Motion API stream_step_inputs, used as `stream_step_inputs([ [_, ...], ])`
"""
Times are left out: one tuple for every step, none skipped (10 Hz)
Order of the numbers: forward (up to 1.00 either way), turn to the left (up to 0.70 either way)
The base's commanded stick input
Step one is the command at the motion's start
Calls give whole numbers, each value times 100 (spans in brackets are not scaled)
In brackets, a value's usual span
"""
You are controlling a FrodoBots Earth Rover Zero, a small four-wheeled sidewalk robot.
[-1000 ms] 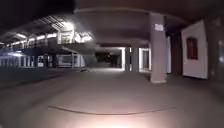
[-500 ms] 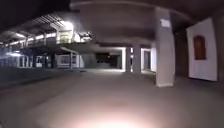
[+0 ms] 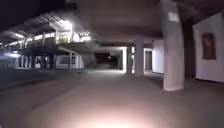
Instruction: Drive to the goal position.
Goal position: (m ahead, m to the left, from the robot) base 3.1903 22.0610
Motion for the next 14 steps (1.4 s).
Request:
stream_step_inputs([
  [100, -4],
  [100, -4],
  [100, -4],
  [100, -4],
  [100, -4],
  [100, -4],
  [100, -4],
  [100, -4],
  [100, -4],
  [100, -4],
  [100, -4],
  [100, -4],
  [100, -4],
  [100, -4],
])
